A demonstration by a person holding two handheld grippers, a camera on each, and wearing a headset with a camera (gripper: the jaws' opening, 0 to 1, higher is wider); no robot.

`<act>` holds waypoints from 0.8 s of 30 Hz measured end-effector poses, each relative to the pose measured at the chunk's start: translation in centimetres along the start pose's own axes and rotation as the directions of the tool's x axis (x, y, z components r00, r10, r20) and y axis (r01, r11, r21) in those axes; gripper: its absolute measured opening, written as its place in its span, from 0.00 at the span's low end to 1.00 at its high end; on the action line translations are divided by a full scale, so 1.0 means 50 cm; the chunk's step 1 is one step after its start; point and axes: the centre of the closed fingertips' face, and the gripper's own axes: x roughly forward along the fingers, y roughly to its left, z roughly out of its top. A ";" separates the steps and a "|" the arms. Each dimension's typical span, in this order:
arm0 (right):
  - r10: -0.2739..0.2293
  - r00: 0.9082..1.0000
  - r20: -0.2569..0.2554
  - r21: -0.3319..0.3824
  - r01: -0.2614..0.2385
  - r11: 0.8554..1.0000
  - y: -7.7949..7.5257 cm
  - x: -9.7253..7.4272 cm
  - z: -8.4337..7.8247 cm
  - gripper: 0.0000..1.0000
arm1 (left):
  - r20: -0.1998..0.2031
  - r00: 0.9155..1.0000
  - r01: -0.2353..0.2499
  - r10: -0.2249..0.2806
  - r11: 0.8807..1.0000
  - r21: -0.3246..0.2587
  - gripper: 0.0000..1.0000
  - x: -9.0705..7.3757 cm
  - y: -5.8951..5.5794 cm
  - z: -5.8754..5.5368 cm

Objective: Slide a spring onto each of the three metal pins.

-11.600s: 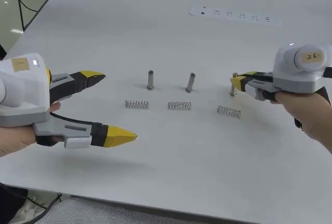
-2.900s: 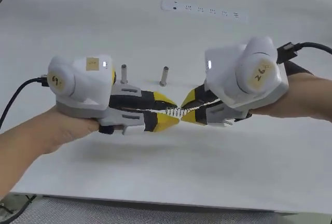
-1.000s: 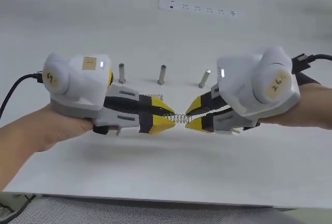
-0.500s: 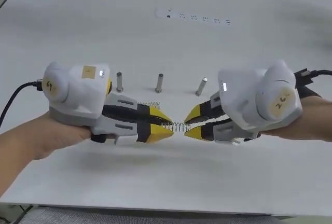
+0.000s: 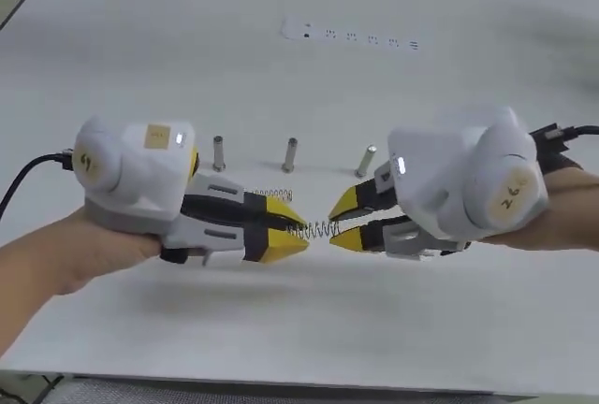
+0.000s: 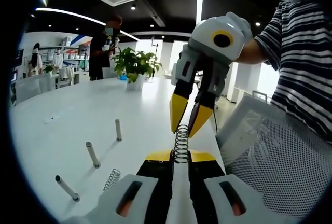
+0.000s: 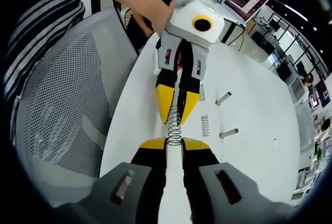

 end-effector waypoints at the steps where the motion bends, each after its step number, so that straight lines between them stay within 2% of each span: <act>1: 0.000 1.000 0.001 -0.002 0.000 1.000 0.000 -0.001 0.001 0.12 | -0.001 1.000 0.001 -0.001 1.000 0.000 0.07 0.000 0.000 -0.001; 8: -0.006 1.000 0.025 -0.022 0.007 1.000 -0.008 -0.012 0.019 0.12 | -0.002 1.000 -0.004 0.004 1.000 0.003 0.07 -0.001 0.003 0.000; 11: -0.004 0.998 0.060 0.007 0.004 1.000 -0.009 -0.016 0.032 0.12 | -0.010 1.000 -0.001 0.001 1.000 0.006 0.07 0.000 0.002 -0.004; 16: -0.004 0.997 0.083 0.019 0.002 1.000 -0.009 -0.015 0.041 0.12 | -0.009 1.000 -0.007 0.007 1.000 0.006 0.07 0.000 0.002 -0.005; 18: -0.017 0.990 0.137 0.064 0.009 0.998 -0.017 -0.017 0.059 0.12 | -0.010 1.000 -0.003 0.004 1.000 0.009 0.07 0.001 -0.001 -0.007; 24: -0.015 0.989 0.145 0.071 0.005 0.997 -0.019 -0.014 0.064 0.12 | -0.004 1.000 -0.008 0.008 1.000 0.005 0.07 0.003 -0.001 -0.007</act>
